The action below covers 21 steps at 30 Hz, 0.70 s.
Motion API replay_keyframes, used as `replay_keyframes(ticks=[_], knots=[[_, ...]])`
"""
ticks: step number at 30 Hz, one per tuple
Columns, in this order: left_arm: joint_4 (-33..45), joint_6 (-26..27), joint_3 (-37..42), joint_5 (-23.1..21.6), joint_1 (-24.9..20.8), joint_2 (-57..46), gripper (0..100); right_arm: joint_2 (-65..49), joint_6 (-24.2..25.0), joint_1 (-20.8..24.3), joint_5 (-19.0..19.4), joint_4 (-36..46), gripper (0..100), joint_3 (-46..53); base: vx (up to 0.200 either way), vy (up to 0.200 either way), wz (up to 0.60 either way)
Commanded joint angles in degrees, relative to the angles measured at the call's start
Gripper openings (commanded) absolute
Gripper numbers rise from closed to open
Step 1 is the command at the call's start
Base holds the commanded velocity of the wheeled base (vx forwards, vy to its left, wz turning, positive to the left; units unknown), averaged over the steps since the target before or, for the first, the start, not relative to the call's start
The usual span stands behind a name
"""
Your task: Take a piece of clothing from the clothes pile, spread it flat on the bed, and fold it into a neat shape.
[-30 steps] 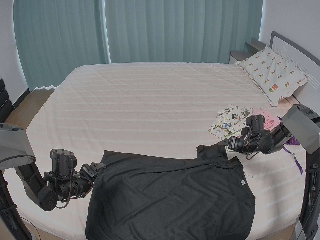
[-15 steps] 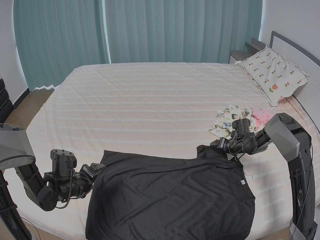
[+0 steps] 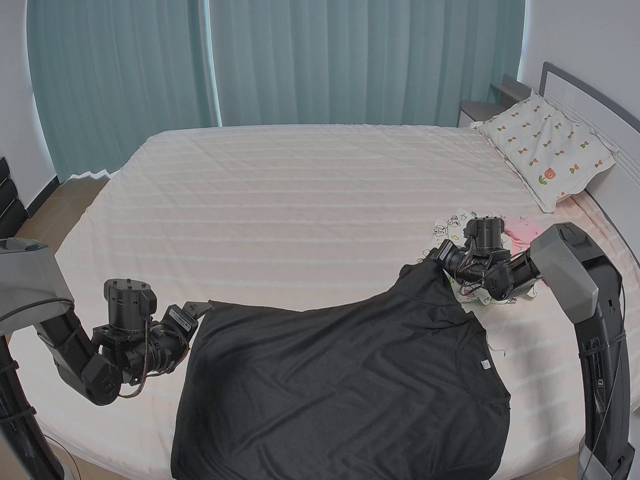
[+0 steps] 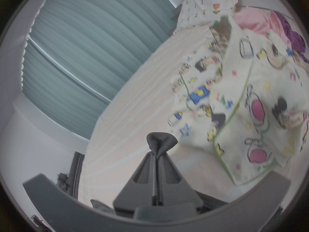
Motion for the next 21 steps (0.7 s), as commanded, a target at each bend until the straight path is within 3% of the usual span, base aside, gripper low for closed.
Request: replay_keyframes(ticks=[1, 8, 13, 21], knots=[[1.06, 5.63, -10.54, 0.54, 2.89, 6.32, 100, -1.14, 1.98, -0.29, -0.09, -8.14, 0, 1.05, 0.0, 0.0, 0.0], [6.16, 10.82, -23.99, 0.63, 3.15, 16.16, 100, -0.26, 1.27, 0.23, -0.27, -10.08, 0, 3.78, 0.0, 0.0, 0.0], [15.38, 14.42, -37.34, 0.72, 3.59, 22.67, 100, -0.62, 1.19, 0.15, -3.43, -10.96, 0, 5.01, 0.0, 0.0, 0.0], [16.35, 20.75, -39.72, 0.63, 5.52, 25.92, 100, -0.97, 0.75, 0.32, -3.7, -12.89, 0, 6.77, 0.0, 0.0, 0.0]])
